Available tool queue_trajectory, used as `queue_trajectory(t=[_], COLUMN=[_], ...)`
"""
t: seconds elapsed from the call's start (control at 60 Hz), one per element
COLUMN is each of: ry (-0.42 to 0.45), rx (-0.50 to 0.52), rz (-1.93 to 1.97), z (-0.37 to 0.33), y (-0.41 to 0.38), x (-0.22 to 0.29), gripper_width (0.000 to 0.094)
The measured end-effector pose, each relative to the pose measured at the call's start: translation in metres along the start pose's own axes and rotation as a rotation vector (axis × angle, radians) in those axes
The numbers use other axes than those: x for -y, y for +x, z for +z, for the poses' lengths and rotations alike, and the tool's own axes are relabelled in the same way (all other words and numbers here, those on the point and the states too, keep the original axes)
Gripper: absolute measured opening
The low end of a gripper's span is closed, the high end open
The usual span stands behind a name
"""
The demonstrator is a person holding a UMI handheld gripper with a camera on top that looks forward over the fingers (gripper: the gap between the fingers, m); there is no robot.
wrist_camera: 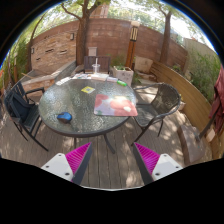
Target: Arrange mouse
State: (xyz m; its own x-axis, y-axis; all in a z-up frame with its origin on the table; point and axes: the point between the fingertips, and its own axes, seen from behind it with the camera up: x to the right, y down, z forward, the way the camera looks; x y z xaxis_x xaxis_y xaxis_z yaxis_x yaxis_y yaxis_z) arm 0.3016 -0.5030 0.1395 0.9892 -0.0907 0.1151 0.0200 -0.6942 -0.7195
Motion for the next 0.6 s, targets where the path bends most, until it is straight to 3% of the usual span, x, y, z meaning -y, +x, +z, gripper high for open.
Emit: queue_trajectory(t=[0.1,0.317,0.6], ry=[-0.025,0.010,0.049], rx=[0.073,0.187,0.198], rz=[-0.023,-0.065,-0.152], z=[0.037,0.130,0.227], y=[-0.054,-0.169,-0.244], x=[-0.013,0.003,0.048], gripper_width=[0.0853,0.0856,0.0846])
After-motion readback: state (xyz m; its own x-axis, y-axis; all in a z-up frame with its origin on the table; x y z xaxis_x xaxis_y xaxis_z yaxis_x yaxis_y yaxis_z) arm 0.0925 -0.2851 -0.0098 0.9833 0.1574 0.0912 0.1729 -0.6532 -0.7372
